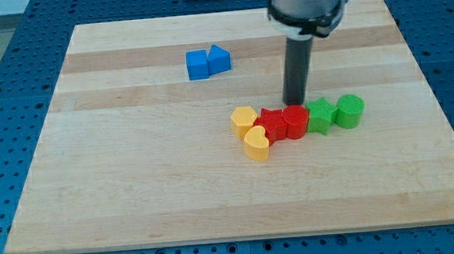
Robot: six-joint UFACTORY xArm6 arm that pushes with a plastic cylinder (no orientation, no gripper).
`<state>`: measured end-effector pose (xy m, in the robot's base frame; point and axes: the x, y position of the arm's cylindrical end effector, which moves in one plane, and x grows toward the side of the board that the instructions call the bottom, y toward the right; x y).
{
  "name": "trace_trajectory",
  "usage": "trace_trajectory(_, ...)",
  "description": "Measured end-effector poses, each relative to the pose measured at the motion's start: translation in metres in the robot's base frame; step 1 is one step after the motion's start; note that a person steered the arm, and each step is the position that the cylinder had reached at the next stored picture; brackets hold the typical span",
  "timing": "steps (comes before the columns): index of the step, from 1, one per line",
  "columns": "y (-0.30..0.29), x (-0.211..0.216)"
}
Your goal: Push the green circle to the top
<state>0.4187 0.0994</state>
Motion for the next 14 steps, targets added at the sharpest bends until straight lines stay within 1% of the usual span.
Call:
trace_trajectory(1,0.040,-0.010)
trace_trajectory(2,0.091,-0.010)
trace_trajectory(3,0.127,0.003)
trace_trajectory(5,0.128,0.047)
trace_trajectory(8,0.057,0.053)
trace_trajectory(9,0.044,0.053)
trace_trajectory(10,0.044,0.043)
trace_trajectory(12,0.044,0.011)
trace_trajectory(14,0.056,-0.023)
